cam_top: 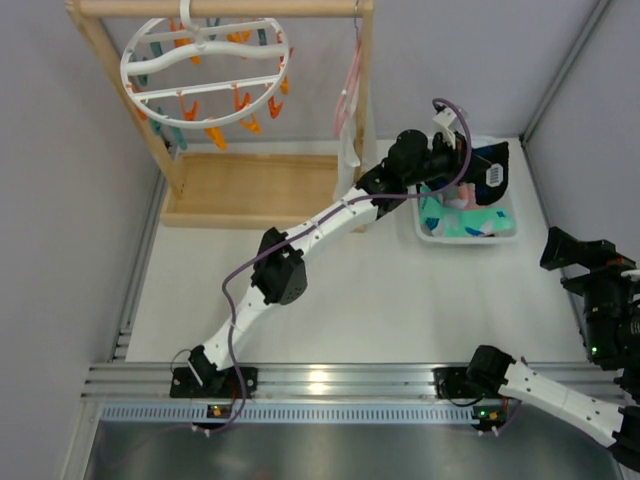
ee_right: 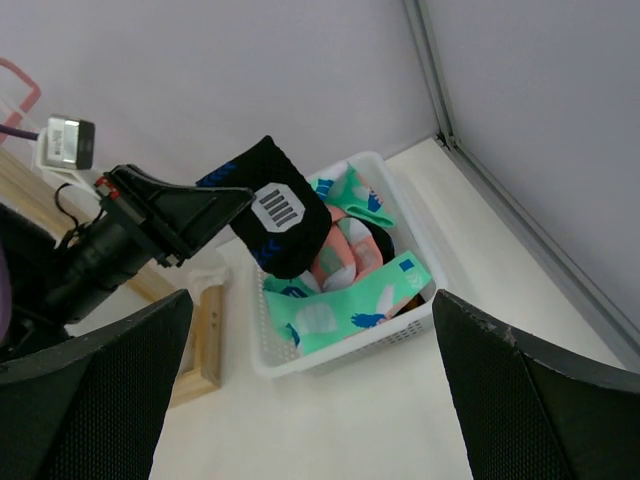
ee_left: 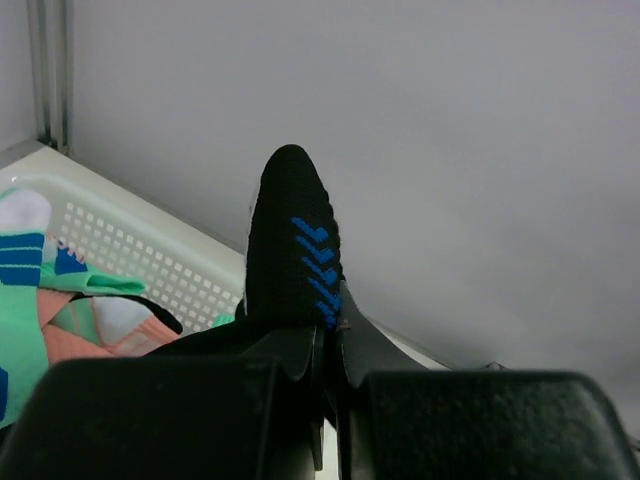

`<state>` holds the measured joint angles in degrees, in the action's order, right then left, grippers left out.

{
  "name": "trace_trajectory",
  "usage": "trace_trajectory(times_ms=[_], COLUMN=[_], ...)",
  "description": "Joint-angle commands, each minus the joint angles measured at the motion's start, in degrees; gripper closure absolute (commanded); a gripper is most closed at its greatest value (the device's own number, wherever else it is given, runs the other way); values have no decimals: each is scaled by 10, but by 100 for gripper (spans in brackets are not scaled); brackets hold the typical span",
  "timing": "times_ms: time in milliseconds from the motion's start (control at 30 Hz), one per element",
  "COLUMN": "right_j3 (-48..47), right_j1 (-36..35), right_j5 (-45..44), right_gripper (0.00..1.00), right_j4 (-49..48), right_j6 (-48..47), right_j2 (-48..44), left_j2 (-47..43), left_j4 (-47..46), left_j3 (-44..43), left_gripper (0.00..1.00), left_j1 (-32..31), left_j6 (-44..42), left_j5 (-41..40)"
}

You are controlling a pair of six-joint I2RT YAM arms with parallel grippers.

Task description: Remove the socks clipped to the hanger

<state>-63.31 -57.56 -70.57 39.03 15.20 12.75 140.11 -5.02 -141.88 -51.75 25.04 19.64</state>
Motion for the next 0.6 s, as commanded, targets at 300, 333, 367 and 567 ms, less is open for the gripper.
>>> trace_trajectory(times_ms=[300, 333, 367, 567], right_j3=[44, 44, 44, 54], right_j1=[5, 4, 5, 5], right_j5=[42, 44, 47, 53], right_gripper=[1, 1, 1, 0], right_j4=[-6, -4, -4, -1], right_j6=[12, 13, 15, 23], right_j2=[26, 27, 27, 25], left_j2=[133, 143, 146, 148], left_j4=[-101, -85, -78, -17], left_j3=[-10, -10, -10, -14], left_gripper=[96, 96, 96, 94], left_j1=[31, 31, 31, 24], left_j6=[84, 81, 74, 33], left_j5=[8, 3, -7, -40])
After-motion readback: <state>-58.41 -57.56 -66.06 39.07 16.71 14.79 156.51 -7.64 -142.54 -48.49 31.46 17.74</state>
